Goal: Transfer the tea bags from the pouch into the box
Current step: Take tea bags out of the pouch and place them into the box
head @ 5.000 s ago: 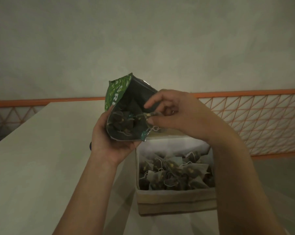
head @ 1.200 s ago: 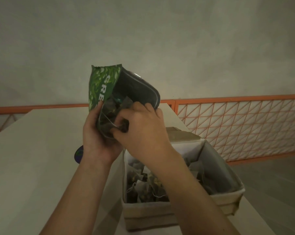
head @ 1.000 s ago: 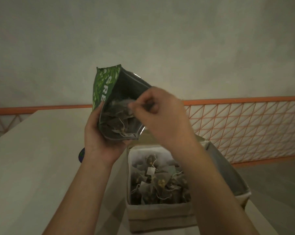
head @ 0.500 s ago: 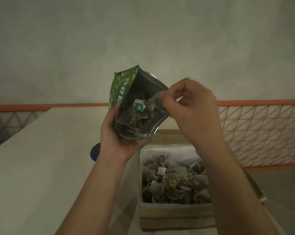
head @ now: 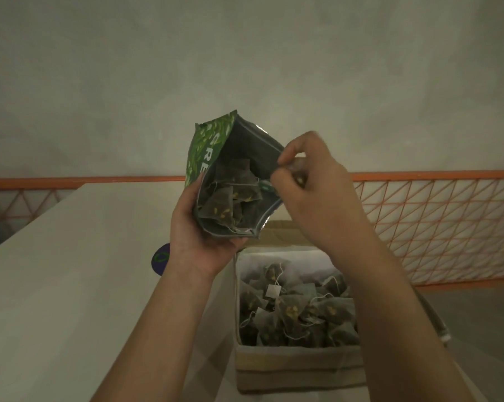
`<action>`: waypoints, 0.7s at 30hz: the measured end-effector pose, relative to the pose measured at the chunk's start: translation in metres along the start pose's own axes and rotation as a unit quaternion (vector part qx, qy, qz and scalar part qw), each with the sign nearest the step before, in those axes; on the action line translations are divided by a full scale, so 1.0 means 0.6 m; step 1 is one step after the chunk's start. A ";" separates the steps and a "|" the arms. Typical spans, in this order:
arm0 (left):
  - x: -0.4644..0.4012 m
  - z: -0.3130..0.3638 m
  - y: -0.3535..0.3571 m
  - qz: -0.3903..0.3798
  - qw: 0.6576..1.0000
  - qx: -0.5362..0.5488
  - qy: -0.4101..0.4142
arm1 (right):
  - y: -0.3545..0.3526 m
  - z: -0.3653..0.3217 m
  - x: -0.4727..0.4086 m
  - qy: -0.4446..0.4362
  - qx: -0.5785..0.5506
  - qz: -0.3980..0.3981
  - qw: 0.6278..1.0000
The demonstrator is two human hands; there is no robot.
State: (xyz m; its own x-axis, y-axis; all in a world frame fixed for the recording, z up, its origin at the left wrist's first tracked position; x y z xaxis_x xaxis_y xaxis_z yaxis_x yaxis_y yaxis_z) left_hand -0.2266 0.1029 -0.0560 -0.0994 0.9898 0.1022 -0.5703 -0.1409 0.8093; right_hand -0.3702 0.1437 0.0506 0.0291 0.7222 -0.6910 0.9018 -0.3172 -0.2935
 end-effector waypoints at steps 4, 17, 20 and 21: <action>0.005 -0.002 0.002 0.007 1.000 0.002 0.001 | 0.016 0.013 0.005 -0.038 0.255 -0.056 0.965; 0.005 -0.014 0.006 0.000 1.000 -0.004 -0.021 | -0.033 -0.021 -0.007 -0.071 0.118 0.112 0.984; 0.004 -0.017 0.003 0.009 1.000 0.000 -0.022 | -0.012 -0.001 -0.006 -0.053 0.165 0.041 0.984; 0.005 -0.017 0.004 0.009 1.000 0.002 -0.020 | -0.008 0.006 -0.006 -0.045 0.173 0.026 0.983</action>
State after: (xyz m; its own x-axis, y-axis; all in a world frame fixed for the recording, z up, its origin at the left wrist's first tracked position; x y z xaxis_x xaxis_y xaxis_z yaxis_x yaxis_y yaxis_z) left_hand -0.2362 0.1052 -0.0598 -0.0781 0.9871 0.1400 -0.5651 -0.1596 0.8094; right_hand -0.3762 0.1404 0.0524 0.0194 0.6471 -0.7622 0.6984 -0.5543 -0.4527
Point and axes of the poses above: each hand's wrist, its own x-axis away from the middle knuckle, its own y-axis out of the palm, z = x × y, the point moved 8 cm from there along -x, towards the middle knuckle, and after that the axes turned 15 degrees about z, right-handed, at the moved point
